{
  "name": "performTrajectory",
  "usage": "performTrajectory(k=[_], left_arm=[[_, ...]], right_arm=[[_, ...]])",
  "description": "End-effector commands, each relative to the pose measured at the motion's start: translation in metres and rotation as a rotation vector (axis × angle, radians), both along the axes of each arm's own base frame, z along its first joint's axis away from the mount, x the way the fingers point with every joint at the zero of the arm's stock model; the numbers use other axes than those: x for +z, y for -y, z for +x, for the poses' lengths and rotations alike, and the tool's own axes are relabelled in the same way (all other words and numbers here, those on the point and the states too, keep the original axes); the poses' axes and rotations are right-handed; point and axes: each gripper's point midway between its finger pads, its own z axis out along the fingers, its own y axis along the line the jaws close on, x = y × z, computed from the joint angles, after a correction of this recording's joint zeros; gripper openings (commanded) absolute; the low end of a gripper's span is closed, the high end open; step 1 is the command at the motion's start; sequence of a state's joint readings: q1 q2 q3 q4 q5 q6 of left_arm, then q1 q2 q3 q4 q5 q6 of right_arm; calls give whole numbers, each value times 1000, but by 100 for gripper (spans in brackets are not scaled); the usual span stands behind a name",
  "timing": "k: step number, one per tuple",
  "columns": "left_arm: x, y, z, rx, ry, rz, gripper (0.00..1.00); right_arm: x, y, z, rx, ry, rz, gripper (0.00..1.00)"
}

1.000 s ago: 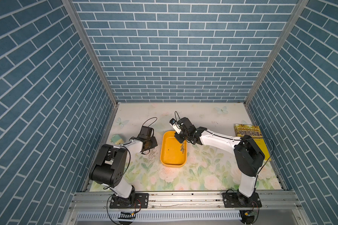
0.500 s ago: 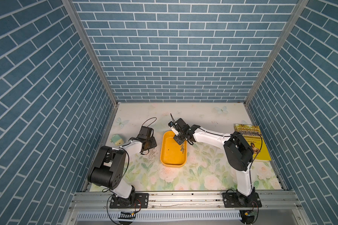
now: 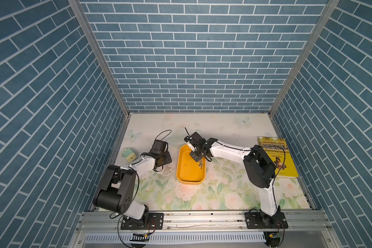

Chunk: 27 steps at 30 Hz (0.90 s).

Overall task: Take out the screws from the storage box
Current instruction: Pick up the screw from the storage box.

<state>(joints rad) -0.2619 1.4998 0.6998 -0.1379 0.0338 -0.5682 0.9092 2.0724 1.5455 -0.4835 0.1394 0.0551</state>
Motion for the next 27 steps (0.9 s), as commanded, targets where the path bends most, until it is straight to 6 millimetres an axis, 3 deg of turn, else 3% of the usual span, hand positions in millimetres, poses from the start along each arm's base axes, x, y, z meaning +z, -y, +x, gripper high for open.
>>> performTrajectory(k=[1,17,18,27], left_arm=[[1,-5,-5,7,-2,14,53],[6,-2,-6,0,11,-3,53],[5,-2,-6,0,10,-5,53],[5,0,-6,-6,7,-17,59]], right_arm=[[-11,5,-1,-43,-30,-42,30],[-14,7,3,-97,-73,-108,34],[-28,8,1,-95,-97,-134,35],[-37,15,-3,-109,-126,-161,36]])
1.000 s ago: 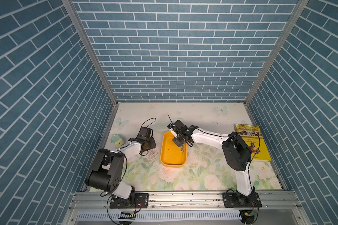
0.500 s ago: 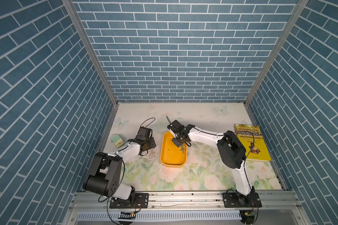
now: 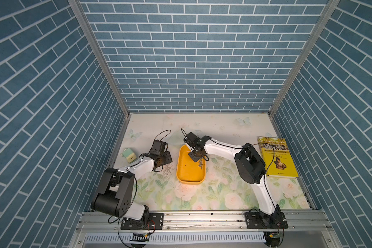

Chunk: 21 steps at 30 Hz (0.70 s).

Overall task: Take out the screws from the storage box
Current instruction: Pick up the screw from the storage box.

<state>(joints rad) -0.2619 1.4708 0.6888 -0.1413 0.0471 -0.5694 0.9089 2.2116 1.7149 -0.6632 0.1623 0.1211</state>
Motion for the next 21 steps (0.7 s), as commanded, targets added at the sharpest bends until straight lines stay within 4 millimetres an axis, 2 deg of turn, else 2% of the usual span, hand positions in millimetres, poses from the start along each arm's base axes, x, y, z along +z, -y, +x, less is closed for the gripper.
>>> performTrajectory(k=[1,5,11,21], left_arm=[[0,-1,-3,-1,-1,-3,59],[1,-1,-4,1,1,-3,59],[3,0,-4,-3,3,-9,59],[4,1,-4,-7,6,-16,59]], right_arm=[[-12,13,-6,-44,-40,-55,36],[-11,16,-5,-59,-38,-63,36],[8,16,3,-77,16,-50,36],[-1,23,0,-96,-3,-83,37]])
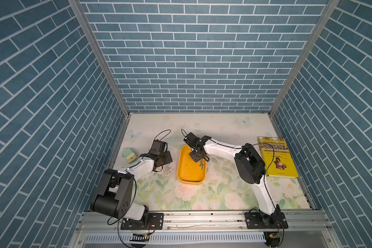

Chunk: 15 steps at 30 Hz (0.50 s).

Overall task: Take out the screws from the storage box
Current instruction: Pick up the screw from the storage box.

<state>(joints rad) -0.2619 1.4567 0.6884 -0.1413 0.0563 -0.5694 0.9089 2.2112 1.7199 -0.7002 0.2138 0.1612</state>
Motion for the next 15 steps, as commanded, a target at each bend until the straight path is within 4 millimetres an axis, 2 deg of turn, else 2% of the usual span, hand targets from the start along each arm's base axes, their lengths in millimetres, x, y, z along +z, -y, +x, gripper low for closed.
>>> performTrajectory(k=[1,15], left_arm=[[-1,-1,-5,-4,-6,-5,59],[2,2,-6,-13,-2,-23,58]], right_arm=[[-2,12,-3,-49,-19,-43,36],[-19,24,-30,-42,-150,-57,37]])
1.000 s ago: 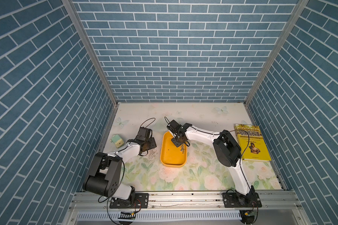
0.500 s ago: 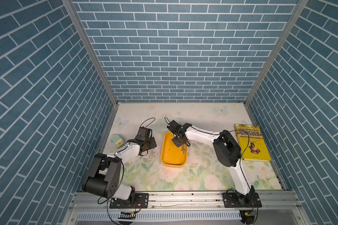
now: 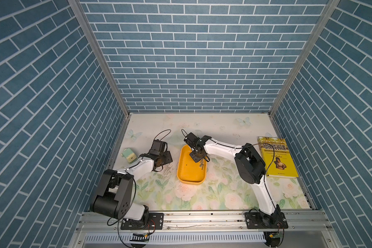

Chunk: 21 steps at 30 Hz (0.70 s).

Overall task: Take out the screws from the storage box
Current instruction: Pick up the screw from the storage box.

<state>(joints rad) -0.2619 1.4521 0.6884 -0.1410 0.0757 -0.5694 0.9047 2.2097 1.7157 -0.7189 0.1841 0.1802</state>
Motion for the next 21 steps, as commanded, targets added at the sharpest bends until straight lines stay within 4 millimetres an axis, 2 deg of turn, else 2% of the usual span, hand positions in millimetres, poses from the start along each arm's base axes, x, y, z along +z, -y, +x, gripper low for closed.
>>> performTrajectory(k=[1,2,3,5,10,13,20,21], left_arm=[[1,-1,-5,-4,0,-7,58],[2,-1,-5,-3,1,-9,58],[2,-1,-5,-3,4,-8,58],[3,0,-5,-3,6,-10,58],[4,0,-5,-4,9,-12,57],[3,-1,-5,-3,6,-9,57],[4,-1,-5,0,6,-5,57],[4,-2,-5,1,8,-4,57]], right_arm=[[-16,22,-25,-26,-115,-56,37],[-20,21,-28,-18,-135,-41,37],[-8,17,-29,-10,-136,8,38],[-4,17,-30,-4,-147,34,39],[-10,39,-27,-36,-156,-30,39],[-15,43,-28,-36,-172,-35,37],[-32,52,-33,-25,-223,-69,2],[-32,52,-32,-23,-225,-67,0]])
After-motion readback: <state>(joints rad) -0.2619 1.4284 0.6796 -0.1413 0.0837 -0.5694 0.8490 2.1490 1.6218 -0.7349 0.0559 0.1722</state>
